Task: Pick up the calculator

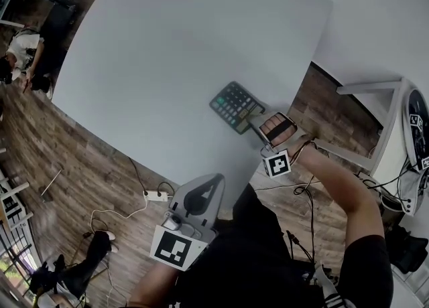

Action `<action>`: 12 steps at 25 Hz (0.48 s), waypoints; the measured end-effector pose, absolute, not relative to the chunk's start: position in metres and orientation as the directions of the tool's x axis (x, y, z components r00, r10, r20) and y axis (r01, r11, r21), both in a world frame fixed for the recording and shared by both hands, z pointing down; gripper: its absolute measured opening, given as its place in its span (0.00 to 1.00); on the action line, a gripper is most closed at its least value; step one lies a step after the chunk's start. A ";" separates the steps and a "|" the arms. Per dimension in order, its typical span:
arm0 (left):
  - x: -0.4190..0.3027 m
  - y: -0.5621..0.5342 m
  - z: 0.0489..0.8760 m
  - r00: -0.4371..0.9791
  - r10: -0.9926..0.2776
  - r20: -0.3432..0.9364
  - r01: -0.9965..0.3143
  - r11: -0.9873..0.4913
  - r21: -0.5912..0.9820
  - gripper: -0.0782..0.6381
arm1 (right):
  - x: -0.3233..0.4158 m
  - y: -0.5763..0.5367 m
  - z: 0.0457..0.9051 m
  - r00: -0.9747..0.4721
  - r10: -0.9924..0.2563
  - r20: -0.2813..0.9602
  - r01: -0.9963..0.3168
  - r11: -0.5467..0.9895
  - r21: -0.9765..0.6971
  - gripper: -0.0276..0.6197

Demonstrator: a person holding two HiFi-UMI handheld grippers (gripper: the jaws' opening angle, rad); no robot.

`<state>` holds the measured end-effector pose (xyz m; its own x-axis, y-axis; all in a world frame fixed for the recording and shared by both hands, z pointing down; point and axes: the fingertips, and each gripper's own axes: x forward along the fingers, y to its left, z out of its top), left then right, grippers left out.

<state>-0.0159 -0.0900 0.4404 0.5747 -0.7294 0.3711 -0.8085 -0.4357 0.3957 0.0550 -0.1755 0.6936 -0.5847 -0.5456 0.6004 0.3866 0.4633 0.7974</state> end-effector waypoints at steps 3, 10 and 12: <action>-0.020 -0.087 0.436 0.581 -0.731 0.359 -0.804 -0.446 0.393 0.12 | 0.053 -0.177 0.680 -0.566 -0.560 0.605 0.347 0.504 0.791 0.13; -0.032 -0.081 0.421 0.595 -0.742 0.309 -0.794 -0.484 0.369 0.12 | 0.043 -0.176 0.629 -0.515 -0.630 0.581 0.240 0.545 0.803 0.13; -0.037 -0.079 0.416 0.598 -0.747 0.291 -0.793 -0.496 0.355 0.12 | 0.037 -0.173 0.611 -0.501 -0.651 0.570 0.202 0.552 0.809 0.13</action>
<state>-0.0373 -0.0787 0.4162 0.5978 -0.7468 0.2914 -0.7926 -0.4961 0.3545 0.0373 -0.1733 0.6106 -0.5012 -0.6512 0.5699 0.2020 0.5523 0.8088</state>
